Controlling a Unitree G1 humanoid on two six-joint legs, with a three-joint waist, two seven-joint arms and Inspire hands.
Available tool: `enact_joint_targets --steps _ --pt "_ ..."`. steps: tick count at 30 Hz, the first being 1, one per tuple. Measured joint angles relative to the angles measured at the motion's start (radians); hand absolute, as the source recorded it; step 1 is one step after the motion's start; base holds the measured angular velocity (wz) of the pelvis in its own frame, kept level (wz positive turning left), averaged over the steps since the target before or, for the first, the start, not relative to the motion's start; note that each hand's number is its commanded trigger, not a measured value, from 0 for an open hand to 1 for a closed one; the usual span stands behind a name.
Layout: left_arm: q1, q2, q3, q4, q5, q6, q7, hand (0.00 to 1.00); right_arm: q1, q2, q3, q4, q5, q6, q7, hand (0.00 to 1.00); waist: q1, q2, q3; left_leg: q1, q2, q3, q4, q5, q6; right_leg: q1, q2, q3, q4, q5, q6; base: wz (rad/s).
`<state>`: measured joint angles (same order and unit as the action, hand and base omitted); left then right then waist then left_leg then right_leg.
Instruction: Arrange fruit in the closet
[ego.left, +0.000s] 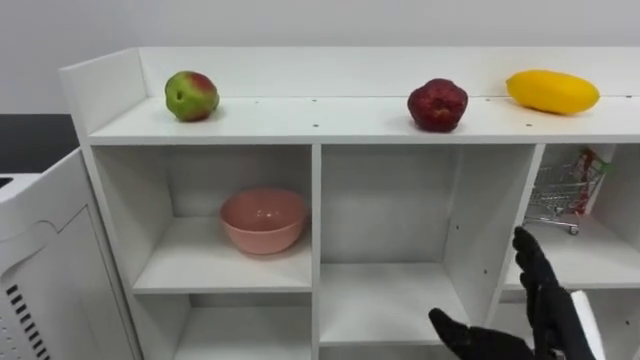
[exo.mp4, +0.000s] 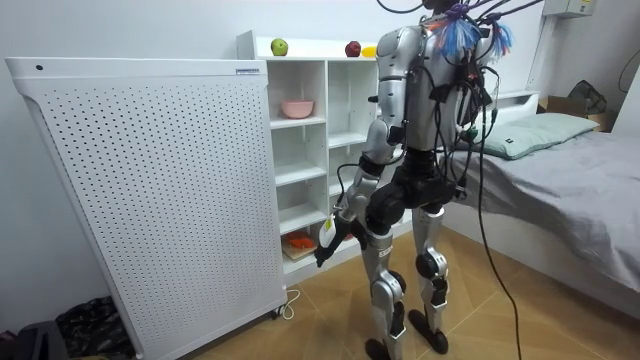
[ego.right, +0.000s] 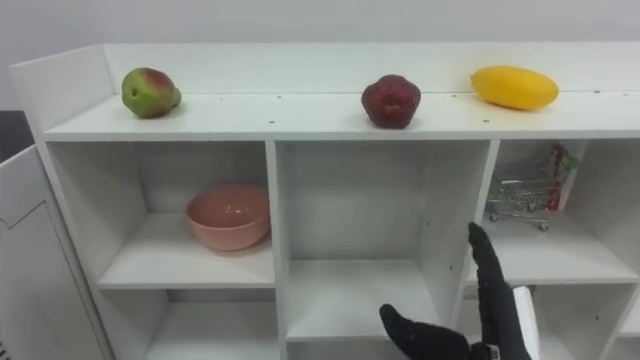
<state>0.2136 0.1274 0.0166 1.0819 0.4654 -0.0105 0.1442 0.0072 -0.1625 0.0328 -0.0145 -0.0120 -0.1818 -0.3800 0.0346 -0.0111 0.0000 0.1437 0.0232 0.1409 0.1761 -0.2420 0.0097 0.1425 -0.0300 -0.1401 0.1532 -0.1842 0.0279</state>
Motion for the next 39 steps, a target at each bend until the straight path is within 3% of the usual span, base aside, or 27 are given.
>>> enact_joint_targets --steps 10,21,26,34,39 --pt "-0.004 0.006 0.0 -0.002 -0.001 -0.003 -0.004 0.0 -0.128 -0.009 -0.018 -0.013 0.008 -0.035 -0.092 0.0 0.027 -0.02 -0.0021 0.001 -0.001 -0.004 0.001 0.0 0.0 0.002 -0.001 0.0 -0.001 0.0 0.0 0.0" --pt "-0.007 0.005 0.0 -0.002 0.008 -0.002 -0.008 0.0 -0.262 -0.03 -0.057 -0.013 0.016 -0.036 -0.131 0.0 0.029 -0.026 0.006 -0.013 -0.002 -0.019 0.008 0.002 -0.001 0.002 -0.002 -0.019 -0.002 0.0 0.0 0.03" --pt "-0.013 0.015 -0.001 -0.001 0.009 0.02 -0.032 0.0 -0.269 -0.04 -0.063 -0.008 0.017 -0.036 -0.135 0.0 0.045 -0.041 0.0047 -0.023 -0.001 -0.029 0.012 0.003 -0.001 -0.005 -0.002 -0.031 -0.001 0.0 0.0 0.05" --pt "-0.024 0.017 -0.012 -0.011 0.008 0.038 -0.041 0.0 -0.378 -0.044 -0.063 0.089 0.073 -0.033 -0.14 0.0 0.051 -0.04 0.0066 -0.03 -0.003 -0.045 0.021 0.003 -0.001 -0.001 -0.006 -0.067 -0.003 0.0 -0.001 0.06" --pt "-0.017 0.016 -0.012 -0.038 0.009 0.067 -0.045 0.0 -0.402 -0.076 -0.064 0.119 0.119 -0.022 -0.121 0.0 0.052 -0.04 0.0062 -0.029 -0.003 -0.053 0.023 0.003 -0.001 0.005 -0.007 -0.083 -0.003 0.0 -0.001 0.03"
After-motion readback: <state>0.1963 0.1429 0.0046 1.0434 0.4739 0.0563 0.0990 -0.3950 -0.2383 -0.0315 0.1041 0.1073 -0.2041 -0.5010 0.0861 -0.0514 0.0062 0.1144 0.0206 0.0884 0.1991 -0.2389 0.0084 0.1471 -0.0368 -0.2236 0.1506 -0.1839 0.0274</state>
